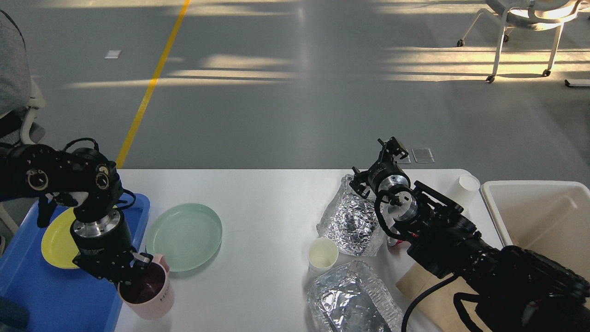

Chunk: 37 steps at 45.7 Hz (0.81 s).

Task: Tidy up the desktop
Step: 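Grasp the pink mug with the left gripper, then lift the pink mug up with the left gripper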

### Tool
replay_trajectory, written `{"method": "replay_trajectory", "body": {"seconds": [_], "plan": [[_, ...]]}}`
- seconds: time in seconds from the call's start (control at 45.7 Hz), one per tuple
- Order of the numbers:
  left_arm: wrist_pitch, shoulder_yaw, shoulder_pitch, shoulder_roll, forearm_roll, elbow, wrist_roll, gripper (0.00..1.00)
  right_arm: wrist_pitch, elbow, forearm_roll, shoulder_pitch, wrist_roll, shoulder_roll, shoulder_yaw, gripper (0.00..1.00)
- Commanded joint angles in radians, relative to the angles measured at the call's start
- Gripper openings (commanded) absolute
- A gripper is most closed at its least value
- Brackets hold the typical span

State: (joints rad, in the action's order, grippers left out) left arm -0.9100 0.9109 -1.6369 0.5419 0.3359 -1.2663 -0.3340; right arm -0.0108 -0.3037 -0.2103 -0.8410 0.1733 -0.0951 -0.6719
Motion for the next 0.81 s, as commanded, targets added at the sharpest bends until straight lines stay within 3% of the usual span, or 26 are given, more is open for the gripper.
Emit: {"method": "replay_trajectory", "body": {"seconds": [0.0,0.416,0.788], "plan": [[-0.050,-0.044,-0.098,0.042,-0.002,0.011,-0.002,0.00,0.000,0.000,-0.001,0.000,0.000,0.000,0.000,1.00],[-0.050,-0.037,-0.463,0.145,-0.006,0.061,0.010,0.00,0.000,0.000,0.000,0.000,0.000,0.000,0.000,1.00],[-0.050,0.088,-0.796,0.118,-0.127,0.169,0.007,0.00,0.000,0.000,0.000,0.000,0.000,0.000,0.000,1.00]]}}
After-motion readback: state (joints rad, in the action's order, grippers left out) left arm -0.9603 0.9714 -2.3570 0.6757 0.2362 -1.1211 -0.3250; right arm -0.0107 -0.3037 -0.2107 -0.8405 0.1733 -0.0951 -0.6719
